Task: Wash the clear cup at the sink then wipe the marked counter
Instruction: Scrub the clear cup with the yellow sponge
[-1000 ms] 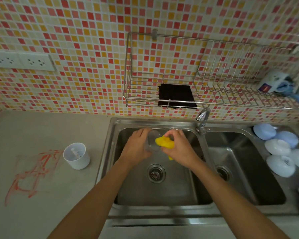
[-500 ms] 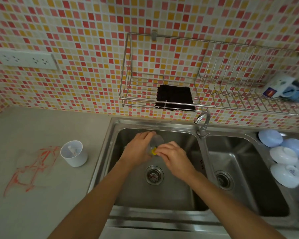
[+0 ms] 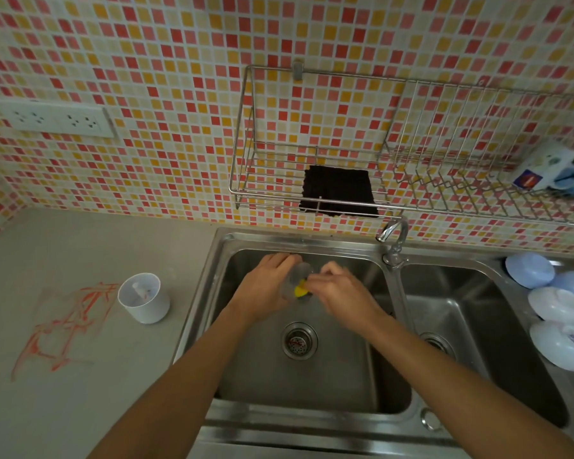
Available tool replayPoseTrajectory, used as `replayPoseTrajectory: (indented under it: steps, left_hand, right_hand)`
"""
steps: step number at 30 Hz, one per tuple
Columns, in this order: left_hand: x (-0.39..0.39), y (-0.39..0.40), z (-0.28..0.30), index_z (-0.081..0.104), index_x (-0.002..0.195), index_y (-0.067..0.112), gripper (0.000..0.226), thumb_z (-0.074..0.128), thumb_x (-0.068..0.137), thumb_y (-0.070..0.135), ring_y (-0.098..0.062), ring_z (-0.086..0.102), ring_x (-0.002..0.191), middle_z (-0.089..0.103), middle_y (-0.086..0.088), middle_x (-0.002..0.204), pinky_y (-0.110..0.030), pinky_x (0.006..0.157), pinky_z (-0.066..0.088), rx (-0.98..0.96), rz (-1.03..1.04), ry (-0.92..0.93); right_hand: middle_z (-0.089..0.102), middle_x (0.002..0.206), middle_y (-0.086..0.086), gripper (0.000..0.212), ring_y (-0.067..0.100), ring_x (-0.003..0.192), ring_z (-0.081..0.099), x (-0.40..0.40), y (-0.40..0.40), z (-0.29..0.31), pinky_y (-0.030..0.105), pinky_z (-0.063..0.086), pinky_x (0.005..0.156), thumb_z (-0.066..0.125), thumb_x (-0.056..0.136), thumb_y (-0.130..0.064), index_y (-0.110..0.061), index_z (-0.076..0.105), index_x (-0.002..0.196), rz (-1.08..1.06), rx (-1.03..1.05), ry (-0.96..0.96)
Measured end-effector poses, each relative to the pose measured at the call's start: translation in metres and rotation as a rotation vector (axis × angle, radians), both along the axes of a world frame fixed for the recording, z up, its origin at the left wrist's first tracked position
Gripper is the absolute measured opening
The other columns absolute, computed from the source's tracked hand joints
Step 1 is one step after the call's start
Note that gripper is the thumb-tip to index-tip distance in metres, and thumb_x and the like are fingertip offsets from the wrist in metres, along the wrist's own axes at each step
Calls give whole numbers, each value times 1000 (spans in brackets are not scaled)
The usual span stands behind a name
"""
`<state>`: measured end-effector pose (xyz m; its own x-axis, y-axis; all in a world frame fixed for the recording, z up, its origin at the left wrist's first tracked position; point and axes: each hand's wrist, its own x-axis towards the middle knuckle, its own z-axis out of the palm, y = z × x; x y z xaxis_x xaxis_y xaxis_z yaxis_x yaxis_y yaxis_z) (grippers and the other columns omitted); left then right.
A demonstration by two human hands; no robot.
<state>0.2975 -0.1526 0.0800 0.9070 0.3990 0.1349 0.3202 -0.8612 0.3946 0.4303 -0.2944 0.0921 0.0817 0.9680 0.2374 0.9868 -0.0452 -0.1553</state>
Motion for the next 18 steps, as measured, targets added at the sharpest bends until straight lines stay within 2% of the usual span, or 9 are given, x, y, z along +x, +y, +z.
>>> replayPoseTrajectory:
  steps: [2, 4, 6, 9, 10, 12, 15, 17, 18]
  left_hand:
    - [1, -1, 2, 40, 135, 24, 73, 76, 72, 36, -20, 41, 125, 46, 3, 136, -37, 90, 52, -12, 13, -27]
    - [3, 2, 5, 42, 134, 24, 72, 75, 71, 38, -20, 43, 123, 47, 3, 134, -39, 88, 52, -20, 10, -41]
    - [4, 7, 4, 42, 133, 24, 72, 75, 70, 33, -21, 43, 123, 48, 2, 134, -41, 89, 52, -35, 11, -25]
    - [3, 12, -1, 41, 131, 25, 74, 77, 66, 24, -23, 44, 122, 48, 2, 132, -42, 88, 52, -36, 15, -9]
    - [4, 12, -3, 41, 131, 25, 74, 77, 66, 23, -22, 44, 122, 47, 3, 132, -42, 89, 52, -38, 8, -11]
    - [6, 9, -4, 42, 133, 23, 74, 77, 68, 24, -21, 41, 125, 47, 2, 134, -40, 94, 49, -53, -18, -6]
    - [11, 0, -2, 40, 138, 20, 77, 77, 70, 23, -21, 38, 128, 45, 1, 138, -36, 99, 45, -53, -39, 2]
    - [13, -1, -1, 40, 137, 20, 77, 76, 69, 22, -21, 39, 127, 45, 1, 138, -37, 98, 46, -69, -23, -4]
    - [13, 0, -1, 41, 136, 21, 76, 76, 69, 22, -21, 39, 125, 45, 1, 137, -37, 98, 46, -80, -21, -5]
  right_hand:
    - [64, 88, -7, 32, 19, 87, 50, 13, 7, -1, 32, 46, 66, 72, 69, -3, -20, 68, 96, 34, 2, -162]
    - [66, 95, -6, 38, 22, 89, 54, 14, 7, 0, 33, 48, 68, 67, 70, 1, -18, 69, 102, 43, 38, -160]
    - [69, 96, -8, 37, 21, 85, 54, 0, 4, -4, 31, 50, 70, 67, 78, 0, -20, 71, 109, -15, 70, 50]
    - [72, 102, -5, 29, 20, 91, 59, -21, 1, -7, 26, 48, 80, 65, 88, -8, -21, 71, 113, -178, 81, 524]
    - [72, 103, -5, 29, 18, 91, 59, -20, 1, -6, 24, 48, 80, 66, 87, -8, -21, 71, 113, -169, 70, 522]
    - [72, 98, -6, 34, 16, 87, 57, -7, 0, -7, 24, 49, 75, 72, 79, -4, -20, 72, 109, -19, 35, 261]
    - [69, 94, -1, 44, 22, 90, 62, 16, 5, -6, 34, 54, 69, 80, 58, 0, -15, 72, 99, 83, -11, -158]
    - [70, 94, 0, 44, 22, 91, 64, 18, 7, -7, 35, 55, 69, 81, 55, 0, -14, 72, 96, 51, 10, -232]
    - [71, 94, -1, 43, 21, 91, 64, 14, 6, -8, 33, 54, 72, 81, 57, 0, -15, 73, 97, 23, 32, -187]
